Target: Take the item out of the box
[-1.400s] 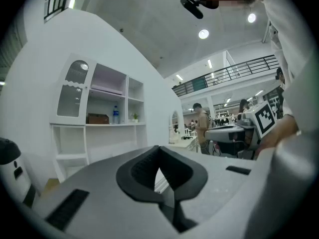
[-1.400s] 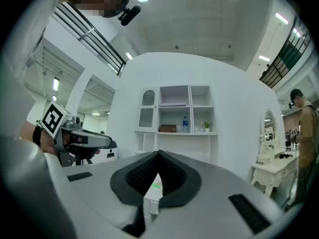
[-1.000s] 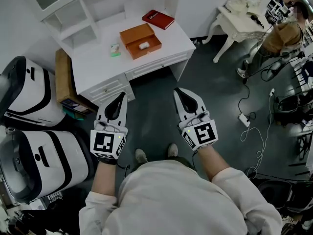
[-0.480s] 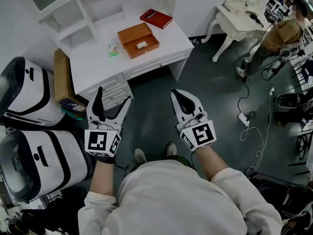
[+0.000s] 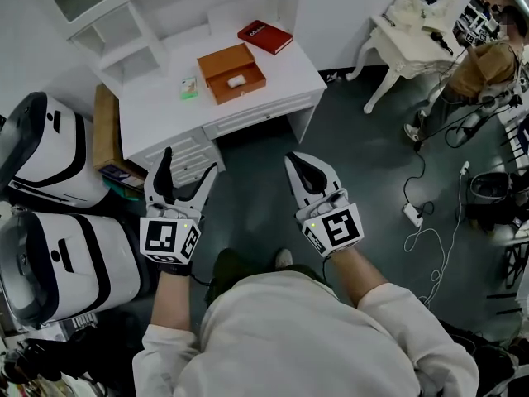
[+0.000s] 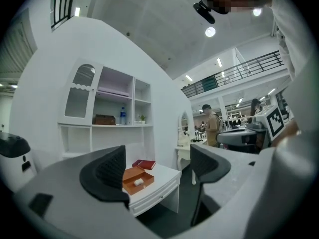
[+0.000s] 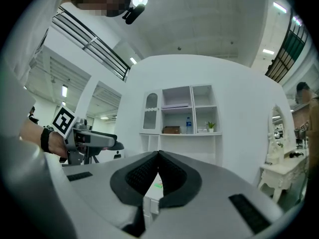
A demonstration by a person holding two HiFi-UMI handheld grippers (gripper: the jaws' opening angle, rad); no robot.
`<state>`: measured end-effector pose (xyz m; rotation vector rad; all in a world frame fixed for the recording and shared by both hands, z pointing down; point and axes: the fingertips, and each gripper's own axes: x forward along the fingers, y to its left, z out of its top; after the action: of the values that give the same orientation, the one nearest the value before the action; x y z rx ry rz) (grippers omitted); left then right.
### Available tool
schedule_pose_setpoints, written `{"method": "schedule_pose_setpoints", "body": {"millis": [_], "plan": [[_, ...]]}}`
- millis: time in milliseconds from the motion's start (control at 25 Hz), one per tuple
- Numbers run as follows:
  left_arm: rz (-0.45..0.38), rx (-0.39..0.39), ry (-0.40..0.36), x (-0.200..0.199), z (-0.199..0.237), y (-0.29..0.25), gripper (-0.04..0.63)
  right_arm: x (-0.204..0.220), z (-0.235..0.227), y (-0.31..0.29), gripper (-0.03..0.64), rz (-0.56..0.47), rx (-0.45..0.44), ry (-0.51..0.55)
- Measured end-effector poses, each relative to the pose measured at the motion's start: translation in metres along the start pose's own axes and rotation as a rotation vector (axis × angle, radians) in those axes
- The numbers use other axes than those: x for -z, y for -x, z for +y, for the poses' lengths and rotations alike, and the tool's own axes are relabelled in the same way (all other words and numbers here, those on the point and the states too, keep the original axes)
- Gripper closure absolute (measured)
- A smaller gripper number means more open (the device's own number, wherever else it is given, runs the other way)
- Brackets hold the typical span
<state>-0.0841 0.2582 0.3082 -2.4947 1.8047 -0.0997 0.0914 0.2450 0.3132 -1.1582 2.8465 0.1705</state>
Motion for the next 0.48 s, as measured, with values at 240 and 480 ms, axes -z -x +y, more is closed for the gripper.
{"method": "schedule_pose_setpoints", "body": {"millis": [240, 480], "plan": [[0.041, 0.027, 0.011, 0.020, -0.006, -0.029, 0.190, 0.021, -0.020, -0.016, 0.594, 0.034, -0.015, -0.008], [0.056, 0.076, 0.055, 0.056, 0.035, -0.098, 0.190, 0.050, -0.057, -0.065, 0.594, 0.088, 0.048, 0.013]]}}
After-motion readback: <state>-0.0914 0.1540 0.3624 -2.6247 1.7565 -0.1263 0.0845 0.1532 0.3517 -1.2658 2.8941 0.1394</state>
